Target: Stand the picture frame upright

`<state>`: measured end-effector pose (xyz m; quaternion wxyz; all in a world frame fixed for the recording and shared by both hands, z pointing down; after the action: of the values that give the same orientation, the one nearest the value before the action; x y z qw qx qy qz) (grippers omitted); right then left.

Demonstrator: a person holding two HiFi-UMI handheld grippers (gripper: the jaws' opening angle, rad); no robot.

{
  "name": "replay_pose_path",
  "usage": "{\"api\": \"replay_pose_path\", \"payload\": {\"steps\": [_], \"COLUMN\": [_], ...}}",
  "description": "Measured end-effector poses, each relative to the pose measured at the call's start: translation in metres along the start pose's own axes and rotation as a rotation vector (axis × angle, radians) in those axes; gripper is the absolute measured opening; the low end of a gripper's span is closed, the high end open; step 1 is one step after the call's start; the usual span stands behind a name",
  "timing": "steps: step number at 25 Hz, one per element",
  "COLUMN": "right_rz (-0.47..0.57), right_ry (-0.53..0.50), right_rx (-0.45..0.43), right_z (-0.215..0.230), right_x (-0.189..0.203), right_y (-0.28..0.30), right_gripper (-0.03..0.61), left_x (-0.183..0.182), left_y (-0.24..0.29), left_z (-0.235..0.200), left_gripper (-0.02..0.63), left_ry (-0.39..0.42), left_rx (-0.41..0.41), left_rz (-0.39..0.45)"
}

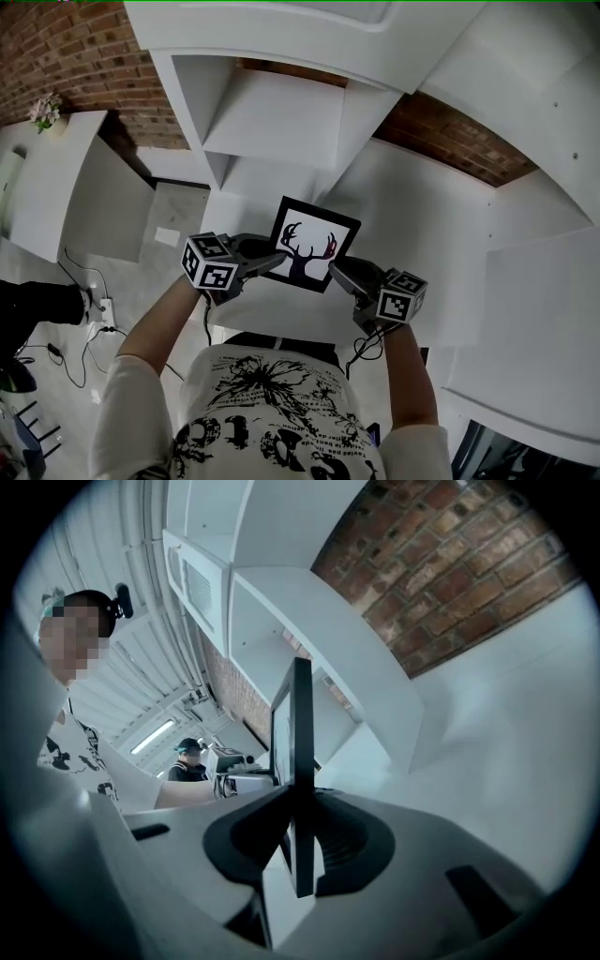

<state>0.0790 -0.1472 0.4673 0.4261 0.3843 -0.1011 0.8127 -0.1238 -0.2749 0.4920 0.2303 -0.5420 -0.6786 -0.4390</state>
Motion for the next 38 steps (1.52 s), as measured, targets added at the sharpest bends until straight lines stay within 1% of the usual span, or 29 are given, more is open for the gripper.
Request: {"api": "replay_pose_path", "payload": {"steps": [7,11,15,19,22,25,29,32,38], "right_rz": [-0.102,-0.162,-0.184,-0.217,-0.233,-0.239,-0.229,-0.216,-0.224], "right_ry": [-0.077,-0.133,-0.192,-0.285,-0.324,-0.336,-0.351,-0.362,-0.386], "right_rx": [0.066,0.098,0.147,0.202,0.237,0.260,0.290,0.323,0.371], "right_z": [0.020,0.046,0.060,0.069,0.075,0.083,0.090,0.094,0.100], "right_x": [-0.014,-0.026,-0.035,-0.043,-0.045,-0.047,-0.048,-0.049,-0.050], "right_y": [0.002,0.008,0.012,0.016,0.021,0.023,0.026,0.032,0.037], "right_gripper": [0.083,0.086,0.088,0.090,0.091,0.091,0.091,0.091,0.092], "left_x": [-0.006,-0.011,-0.017,-0.018,-0.018,-0.019,-0.022,-0.024,-0.028], "left_y": [0.016,0.030,0.039,0.049,0.056,0.062,0.070,0.070,0.074], "left_z": [-0.011,-0.026,-0.035,-0.042,-0.050,-0.057,-0.065,-0.071,-0.078], "left_gripper": [0.104,0.103,0.106,0.110,0.110,0.118,0.140,0.152,0.153], "left_ry": [0.043,0.103,0.159,0.265,0.300,0.310,0.280,0.274,0.298], "left_rx": [-0.056,-0.112,-0.157,-0.192,-0.203,-0.228,-0.274,-0.307,-0.329], "left_rz": [0.013,0.049,0.077,0.049,0.024,0.016,0.014,0.018,0.011]}}
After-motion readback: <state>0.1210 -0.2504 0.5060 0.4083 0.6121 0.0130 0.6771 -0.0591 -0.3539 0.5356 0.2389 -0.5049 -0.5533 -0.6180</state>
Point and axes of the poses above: the fingertips, and each gripper's own axes: y forward along the fingers, z to its right, x out of its underside, the point moved 8 cm from there along -y, backward along the fingers, and after that the axes turned 13 degrees about -x, right-handed, at the moved point
